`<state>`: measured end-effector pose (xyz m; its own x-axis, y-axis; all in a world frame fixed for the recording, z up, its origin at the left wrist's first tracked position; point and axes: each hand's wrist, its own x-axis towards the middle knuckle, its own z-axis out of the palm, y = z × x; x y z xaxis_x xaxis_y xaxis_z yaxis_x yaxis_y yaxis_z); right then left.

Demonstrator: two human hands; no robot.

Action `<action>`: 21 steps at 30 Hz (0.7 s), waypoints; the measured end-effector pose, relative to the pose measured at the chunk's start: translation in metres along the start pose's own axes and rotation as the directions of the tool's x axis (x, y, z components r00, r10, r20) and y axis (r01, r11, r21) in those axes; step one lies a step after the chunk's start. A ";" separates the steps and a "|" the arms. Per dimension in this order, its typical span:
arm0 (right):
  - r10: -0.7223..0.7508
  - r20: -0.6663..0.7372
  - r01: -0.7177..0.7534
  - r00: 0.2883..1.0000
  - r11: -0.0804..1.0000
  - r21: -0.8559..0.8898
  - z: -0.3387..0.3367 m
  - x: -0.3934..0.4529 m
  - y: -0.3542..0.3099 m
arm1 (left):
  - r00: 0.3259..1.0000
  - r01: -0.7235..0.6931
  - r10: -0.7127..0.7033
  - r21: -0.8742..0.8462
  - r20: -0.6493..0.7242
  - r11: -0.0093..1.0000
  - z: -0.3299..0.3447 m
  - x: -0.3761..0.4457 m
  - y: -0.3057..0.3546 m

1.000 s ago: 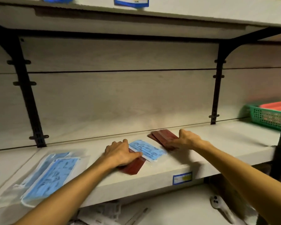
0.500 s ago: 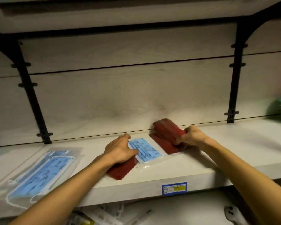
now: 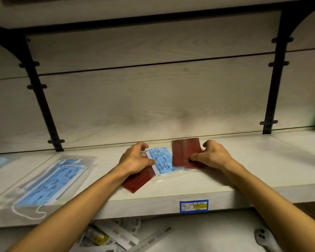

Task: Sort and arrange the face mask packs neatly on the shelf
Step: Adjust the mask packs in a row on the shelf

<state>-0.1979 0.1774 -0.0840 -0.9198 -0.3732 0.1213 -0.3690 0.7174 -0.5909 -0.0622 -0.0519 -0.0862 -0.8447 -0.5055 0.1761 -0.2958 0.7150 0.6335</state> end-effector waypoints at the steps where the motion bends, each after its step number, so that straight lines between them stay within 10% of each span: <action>1: 0.005 0.027 -0.006 1.000 0.999 0.040 -0.001 0.002 0.001 | 1.000 -0.002 0.002 -0.033 -0.001 0.999 0.000 -0.001 -0.002; 11: -0.012 -0.035 0.025 0.999 0.919 0.395 -0.003 0.007 0.014 | 0.993 -0.074 0.071 -0.031 -0.096 0.997 0.007 -0.008 -0.009; 21: -0.059 -0.050 0.075 0.997 0.615 0.785 -0.012 -0.006 0.000 | 0.981 -0.118 0.125 0.053 -0.146 0.992 0.006 -0.016 -0.006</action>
<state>-0.1941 0.1864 -0.0748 -0.9020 -0.3850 0.1954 -0.1917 -0.0485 -0.9803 -0.0491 -0.0450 -0.0972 -0.8005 -0.4776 0.3622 -0.2172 0.7943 0.5674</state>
